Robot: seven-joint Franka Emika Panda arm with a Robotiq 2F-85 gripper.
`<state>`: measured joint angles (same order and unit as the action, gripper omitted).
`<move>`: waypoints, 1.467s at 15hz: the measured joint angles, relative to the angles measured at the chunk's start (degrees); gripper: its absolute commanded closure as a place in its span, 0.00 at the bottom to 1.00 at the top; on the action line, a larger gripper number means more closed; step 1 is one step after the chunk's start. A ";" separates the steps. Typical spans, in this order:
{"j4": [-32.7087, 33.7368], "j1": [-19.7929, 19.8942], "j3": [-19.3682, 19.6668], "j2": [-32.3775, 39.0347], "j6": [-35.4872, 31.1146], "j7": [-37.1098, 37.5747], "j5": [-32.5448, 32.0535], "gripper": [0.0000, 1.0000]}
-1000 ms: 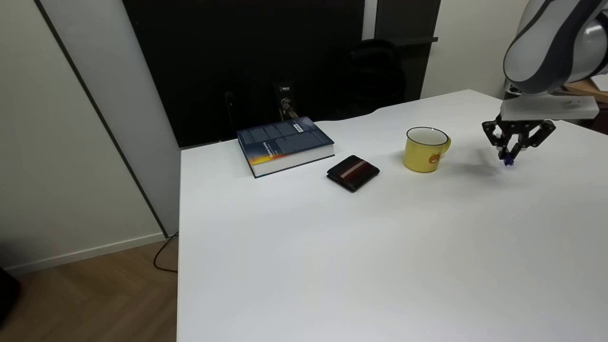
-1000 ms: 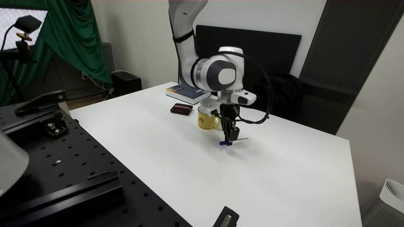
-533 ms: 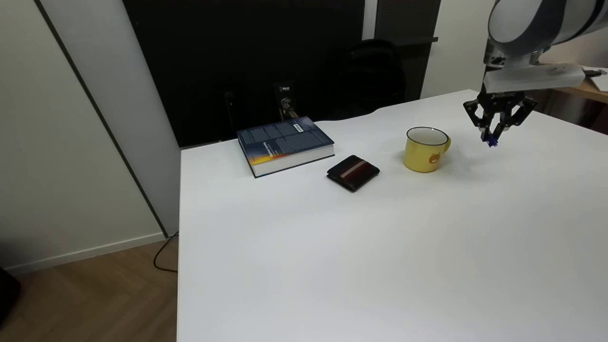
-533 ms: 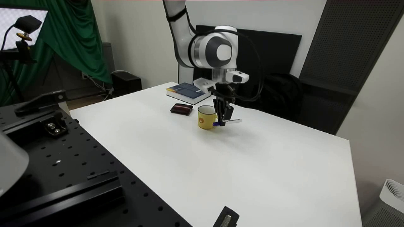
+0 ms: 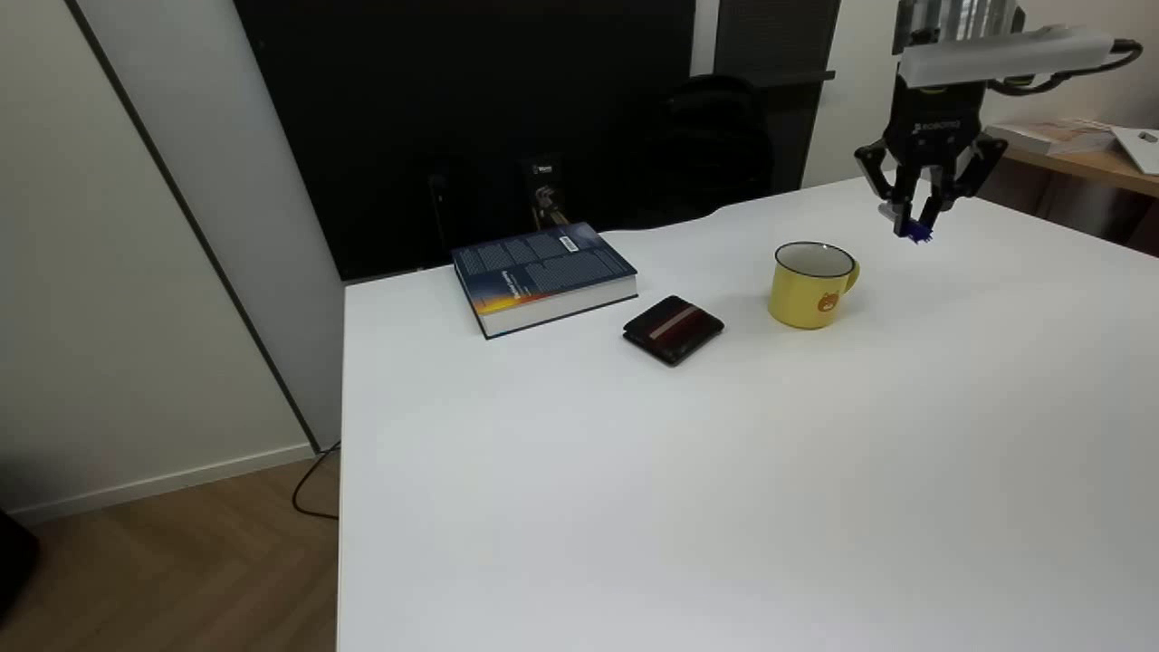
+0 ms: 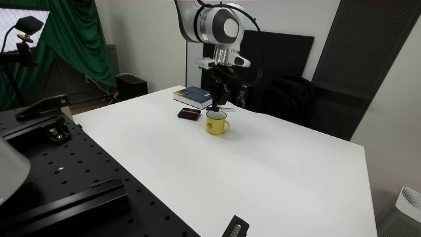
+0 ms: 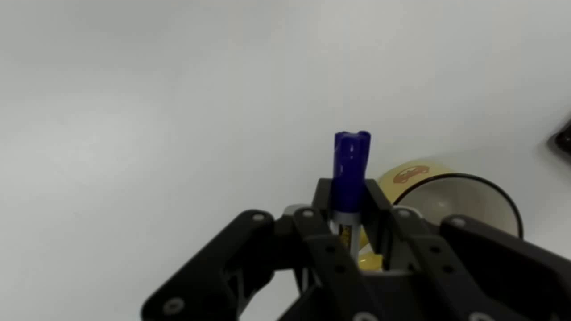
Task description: Pick the pen from the table, put it in the cup, place it back on the table then put it in the cup again
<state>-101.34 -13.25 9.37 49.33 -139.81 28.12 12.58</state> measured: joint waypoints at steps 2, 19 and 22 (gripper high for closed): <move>0.88 1.72 -2.27 -1.32 4.45 -0.05 0.14 0.95; 17.56 12.31 -12.21 7.16 21.19 -7.90 9.31 0.95; 22.08 12.34 -12.28 10.37 22.81 -7.60 10.16 0.95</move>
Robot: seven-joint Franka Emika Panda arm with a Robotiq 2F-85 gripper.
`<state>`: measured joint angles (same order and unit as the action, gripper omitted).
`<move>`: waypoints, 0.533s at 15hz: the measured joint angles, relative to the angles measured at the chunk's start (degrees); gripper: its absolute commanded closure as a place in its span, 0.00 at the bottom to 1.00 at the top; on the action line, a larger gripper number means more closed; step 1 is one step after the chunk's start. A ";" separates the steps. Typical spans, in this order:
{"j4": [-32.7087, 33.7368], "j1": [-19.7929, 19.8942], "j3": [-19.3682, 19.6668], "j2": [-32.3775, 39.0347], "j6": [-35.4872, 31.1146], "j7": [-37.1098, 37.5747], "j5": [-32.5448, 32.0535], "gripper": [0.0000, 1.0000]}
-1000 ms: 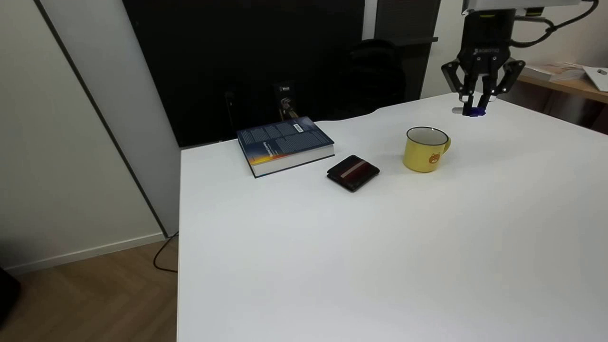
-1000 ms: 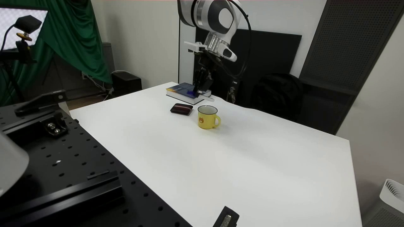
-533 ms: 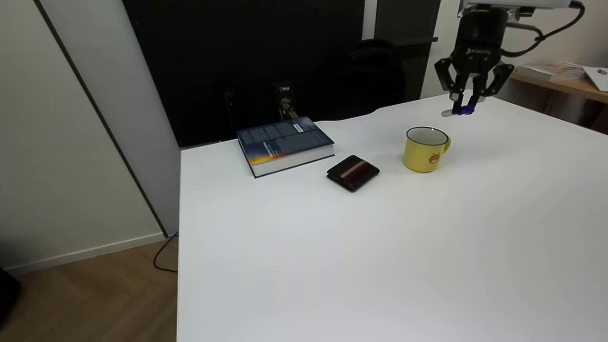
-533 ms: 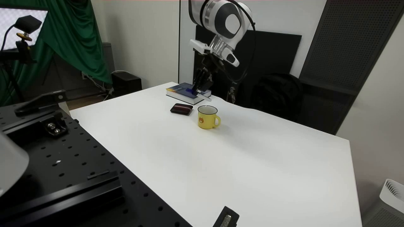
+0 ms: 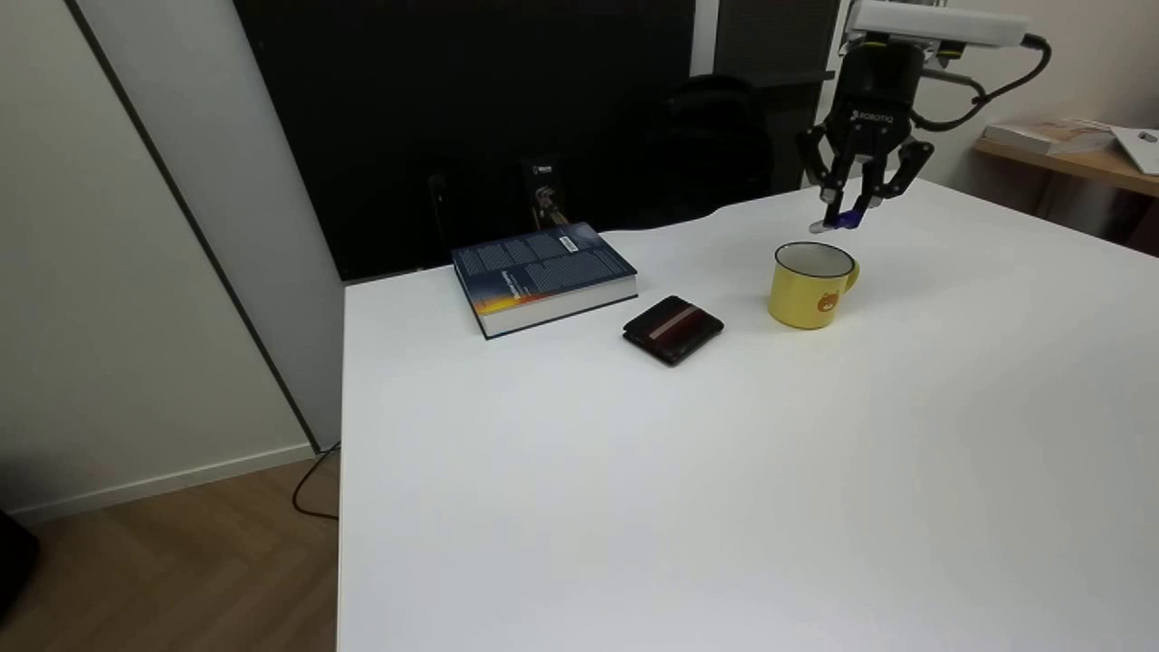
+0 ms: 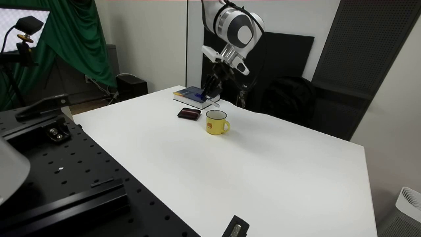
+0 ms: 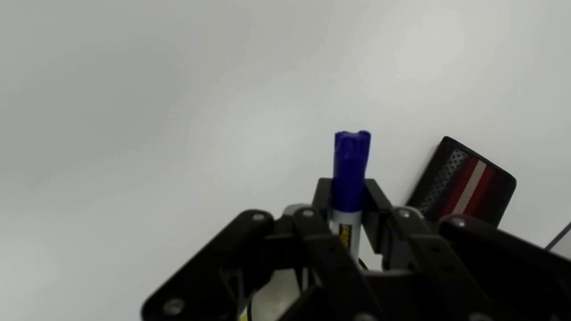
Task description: Pick the pen from the table, put it in the cup, place it back on the table then put it in the cup again
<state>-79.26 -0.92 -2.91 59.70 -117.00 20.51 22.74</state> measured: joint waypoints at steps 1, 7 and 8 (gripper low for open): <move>1.59 0.05 0.00 1.21 0.62 0.29 0.18 0.95; 8.96 1.39 0.05 7.30 3.79 2.88 1.45 0.95; 9.86 1.70 0.06 8.06 4.31 3.28 1.73 0.95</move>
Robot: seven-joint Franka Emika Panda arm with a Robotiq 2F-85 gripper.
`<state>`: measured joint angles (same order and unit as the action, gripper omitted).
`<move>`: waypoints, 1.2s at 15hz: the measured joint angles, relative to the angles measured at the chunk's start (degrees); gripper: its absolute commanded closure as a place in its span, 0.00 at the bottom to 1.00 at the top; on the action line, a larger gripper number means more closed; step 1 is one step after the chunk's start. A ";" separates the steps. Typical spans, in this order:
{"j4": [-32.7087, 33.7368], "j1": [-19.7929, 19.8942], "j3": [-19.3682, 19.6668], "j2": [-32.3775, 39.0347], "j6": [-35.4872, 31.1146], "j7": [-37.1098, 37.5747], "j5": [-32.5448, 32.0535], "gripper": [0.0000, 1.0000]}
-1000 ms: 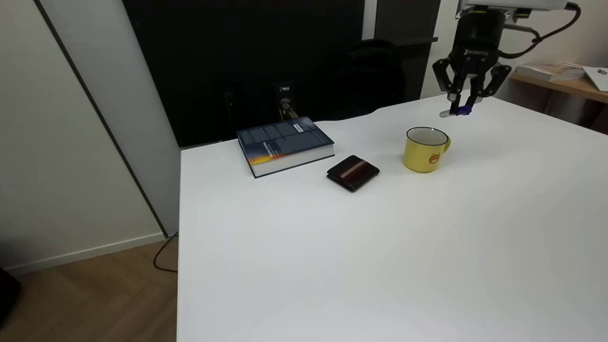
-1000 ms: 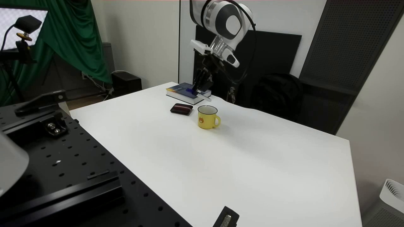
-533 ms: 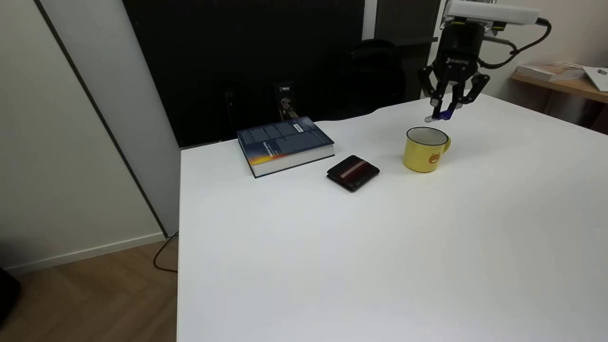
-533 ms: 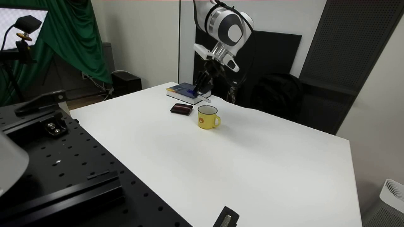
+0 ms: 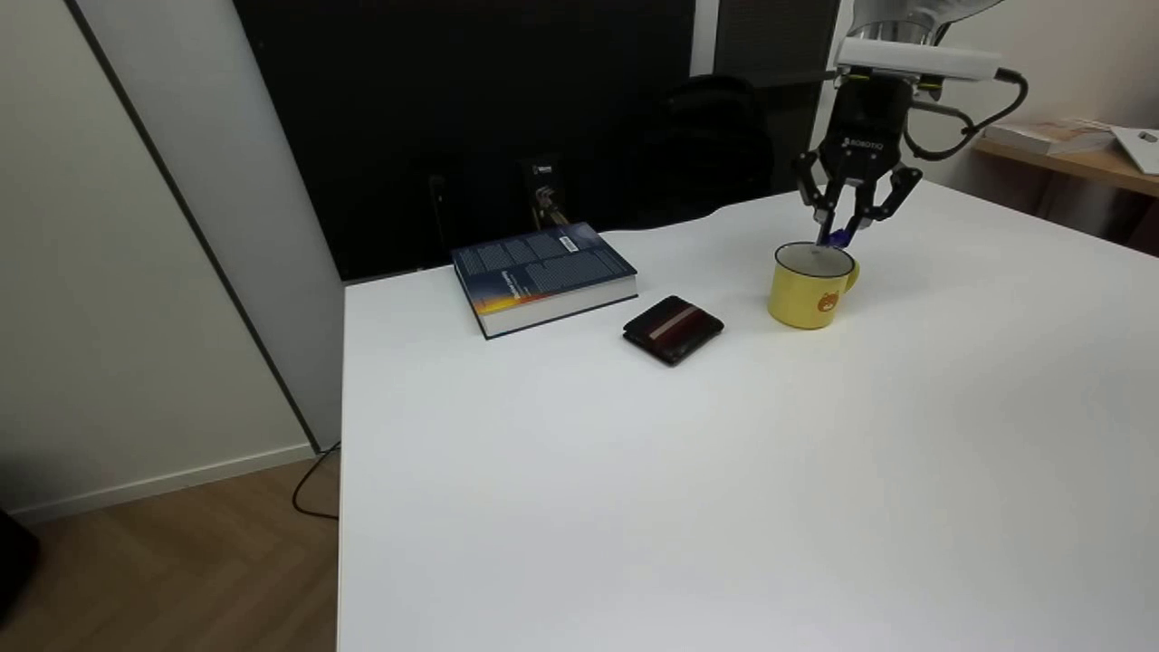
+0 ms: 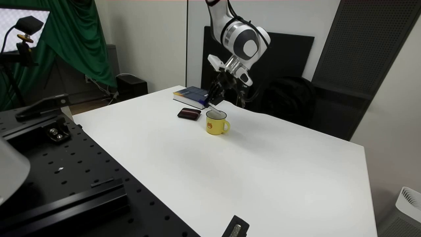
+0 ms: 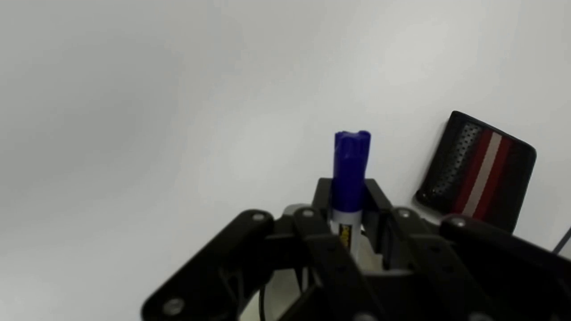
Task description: Pick the pen from the table, put it in the cup, place it back on the table then put it in the cup again
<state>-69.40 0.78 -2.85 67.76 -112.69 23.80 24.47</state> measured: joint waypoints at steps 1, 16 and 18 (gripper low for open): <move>0.79 0.29 0.00 0.65 0.41 0.31 0.26 0.95; 7.79 1.45 0.04 7.28 3.23 4.01 0.34 0.27; 8.26 1.21 0.04 7.27 3.24 4.01 0.30 0.13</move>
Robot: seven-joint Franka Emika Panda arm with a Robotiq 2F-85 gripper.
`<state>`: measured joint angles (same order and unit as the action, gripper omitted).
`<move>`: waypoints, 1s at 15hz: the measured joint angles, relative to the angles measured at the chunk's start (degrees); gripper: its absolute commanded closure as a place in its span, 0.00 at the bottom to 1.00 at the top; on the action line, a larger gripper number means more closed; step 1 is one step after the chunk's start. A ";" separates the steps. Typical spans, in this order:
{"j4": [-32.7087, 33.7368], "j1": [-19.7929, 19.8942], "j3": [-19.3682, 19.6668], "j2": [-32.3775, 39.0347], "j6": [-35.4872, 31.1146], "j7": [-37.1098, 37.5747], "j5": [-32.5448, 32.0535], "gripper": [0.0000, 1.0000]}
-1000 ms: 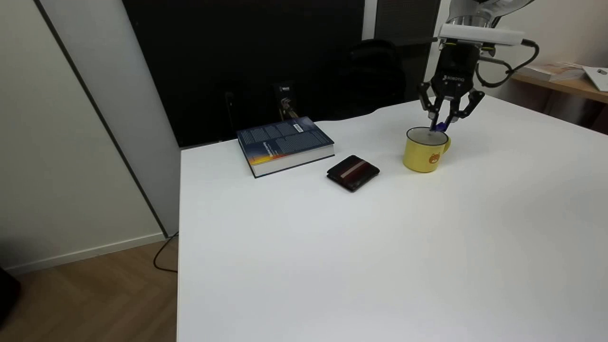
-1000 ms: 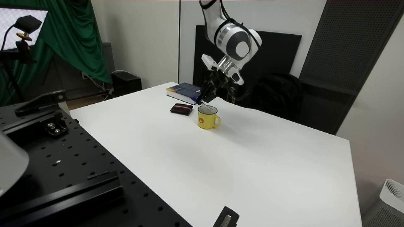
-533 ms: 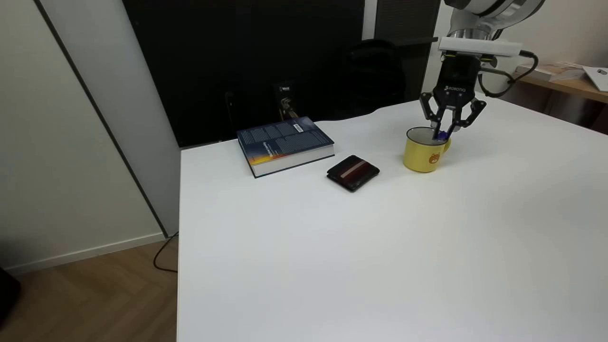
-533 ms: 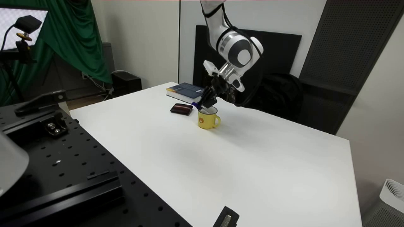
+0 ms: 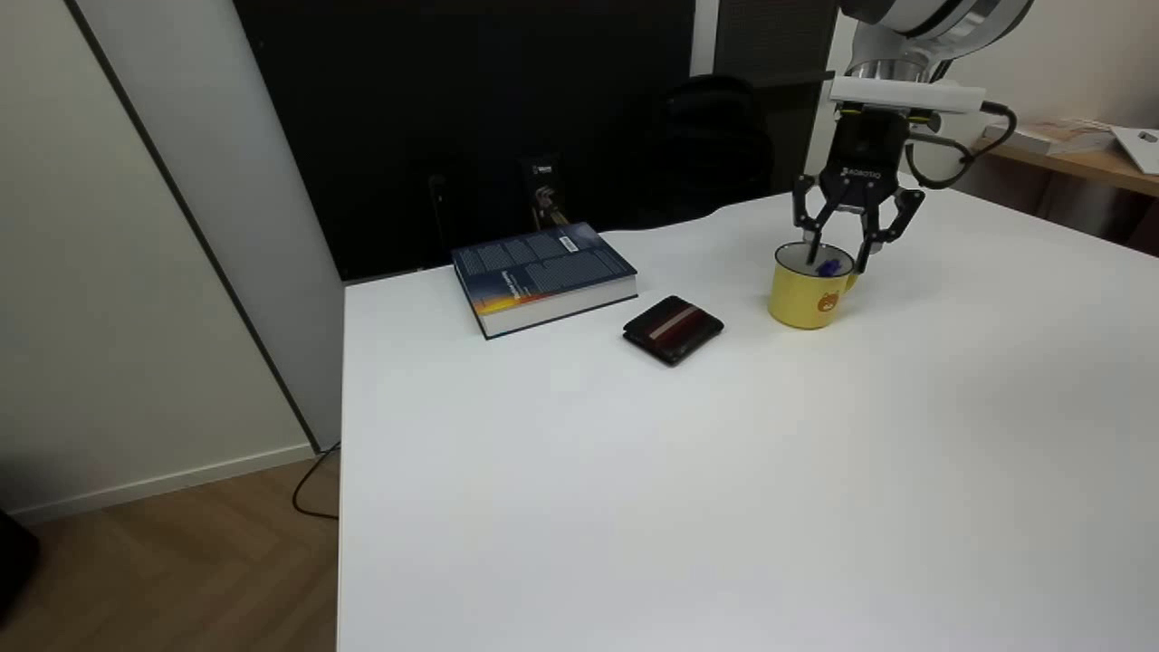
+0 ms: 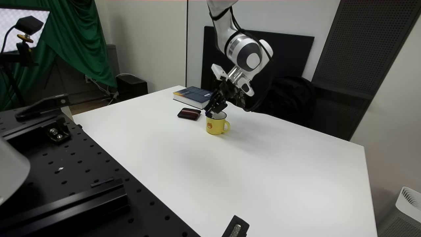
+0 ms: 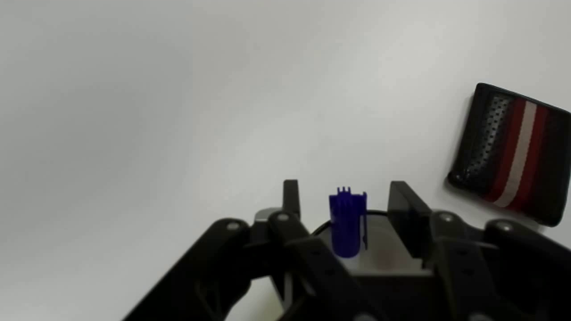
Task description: Pick the pen from the table, put it in the cup, place it back on the table then put it in the cup again
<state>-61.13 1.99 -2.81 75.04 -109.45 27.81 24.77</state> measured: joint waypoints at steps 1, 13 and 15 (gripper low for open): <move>0.24 -0.13 0.00 -0.03 0.00 0.00 -0.04 0.07; -7.81 -4.67 2.37 -6.98 -6.52 -7.07 -8.25 0.00; -12.46 -5.40 3.33 -8.95 -11.02 -8.86 -9.96 0.00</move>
<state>-73.60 -3.41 0.52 66.09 -120.48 18.95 14.81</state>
